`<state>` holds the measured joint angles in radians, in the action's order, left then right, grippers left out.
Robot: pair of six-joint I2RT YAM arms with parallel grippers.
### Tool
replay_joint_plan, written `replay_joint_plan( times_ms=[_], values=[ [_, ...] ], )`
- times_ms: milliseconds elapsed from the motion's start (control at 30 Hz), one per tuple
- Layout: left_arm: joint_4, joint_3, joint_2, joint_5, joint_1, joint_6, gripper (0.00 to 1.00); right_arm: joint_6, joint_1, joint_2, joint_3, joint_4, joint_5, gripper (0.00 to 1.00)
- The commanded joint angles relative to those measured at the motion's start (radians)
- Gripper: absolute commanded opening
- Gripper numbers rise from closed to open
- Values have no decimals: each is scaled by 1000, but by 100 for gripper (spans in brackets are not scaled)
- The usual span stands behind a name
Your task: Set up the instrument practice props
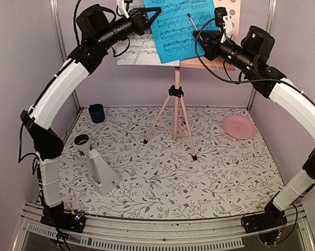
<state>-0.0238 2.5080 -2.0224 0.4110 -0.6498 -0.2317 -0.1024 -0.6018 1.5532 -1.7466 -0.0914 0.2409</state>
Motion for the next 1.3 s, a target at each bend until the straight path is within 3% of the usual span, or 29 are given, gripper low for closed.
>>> replay_joint_plan(
  times_ms=[0,333,433,500,633,833,1033,1133,1267],
  values=[
    [25,44,-56,39,-33,15,0,-6,-6,-10,7,-33,44,0],
    [91,89,-116,33,-82,35,1,-14,-6,-7,8,-31,55,2],
    [91,87,-112,26,-82,38,14,-13,-6,-11,10,-31,47,5],
    [90,86,-106,21,-85,41,23,-9,-6,-13,10,-30,38,13],
    [74,62,-84,1,-89,47,33,-7,-6,-25,18,-25,24,18],
    [71,-46,-15,-18,-91,51,47,-14,-6,-92,59,-23,-1,34],
    [74,-115,25,-50,-97,62,57,-8,-3,-180,142,-27,-56,50],
    [72,-131,36,-67,-98,65,62,-5,12,-220,180,-22,-87,53],
    [87,-188,76,-85,-98,67,61,15,57,-273,230,-2,-155,52]
  ],
)
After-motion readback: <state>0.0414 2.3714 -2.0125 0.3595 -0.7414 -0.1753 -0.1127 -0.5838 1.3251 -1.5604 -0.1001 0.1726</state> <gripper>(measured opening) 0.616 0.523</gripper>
